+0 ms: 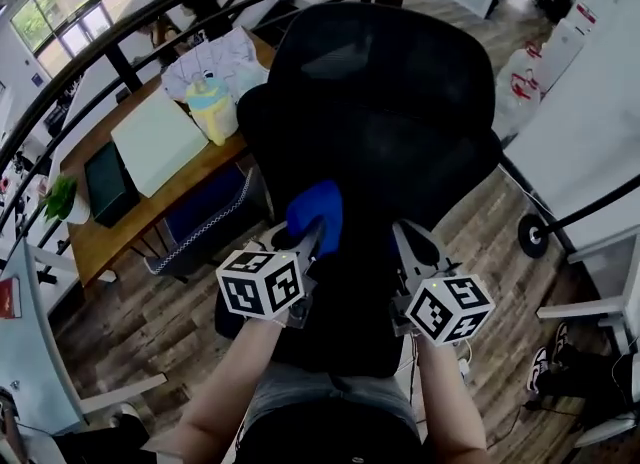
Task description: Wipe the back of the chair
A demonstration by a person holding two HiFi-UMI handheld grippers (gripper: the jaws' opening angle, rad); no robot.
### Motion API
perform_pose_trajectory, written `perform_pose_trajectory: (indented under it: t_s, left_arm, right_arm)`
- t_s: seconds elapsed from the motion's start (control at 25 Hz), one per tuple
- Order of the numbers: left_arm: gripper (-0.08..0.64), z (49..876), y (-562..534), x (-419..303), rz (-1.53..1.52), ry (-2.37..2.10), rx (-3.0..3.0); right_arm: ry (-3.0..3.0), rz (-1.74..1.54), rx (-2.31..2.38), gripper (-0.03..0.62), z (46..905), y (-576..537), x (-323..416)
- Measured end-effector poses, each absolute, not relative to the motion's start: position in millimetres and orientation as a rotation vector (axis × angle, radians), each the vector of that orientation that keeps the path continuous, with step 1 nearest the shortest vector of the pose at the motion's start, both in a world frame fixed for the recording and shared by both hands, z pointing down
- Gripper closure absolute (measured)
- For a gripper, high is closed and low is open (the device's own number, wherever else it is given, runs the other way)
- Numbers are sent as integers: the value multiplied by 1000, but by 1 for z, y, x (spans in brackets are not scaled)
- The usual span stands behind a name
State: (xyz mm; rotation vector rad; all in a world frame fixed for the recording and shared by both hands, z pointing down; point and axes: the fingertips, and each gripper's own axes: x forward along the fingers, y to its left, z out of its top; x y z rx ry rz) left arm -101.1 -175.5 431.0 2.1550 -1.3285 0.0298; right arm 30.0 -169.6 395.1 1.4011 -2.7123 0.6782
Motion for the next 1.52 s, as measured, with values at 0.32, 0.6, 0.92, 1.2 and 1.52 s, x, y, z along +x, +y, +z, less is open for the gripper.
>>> perform_pose_trajectory:
  t_s: [0.32,0.6,0.92,1.2,1.52]
  left_arm:
    - [486,373,-162,-66,15,-1251,2330]
    - [486,355,-149,-52,16,-1199,2385]
    - [486,349,-146,-43,9,-1154,2416]
    - [486,350,-141,-44,15,-1151,2412]
    - [486,360,-140,-44,61,-1163,2418]
  right_arm:
    - [-2785,571,1446,561,346,-148,51]
    - [-2864,456,1447,561,317,-134,54]
    - [-2857,386,1449,563,314,-125,49]
    - [-2824,396,1422,565,324,-124,42]
    - [-2809,418,1394,565,336,-126,34]
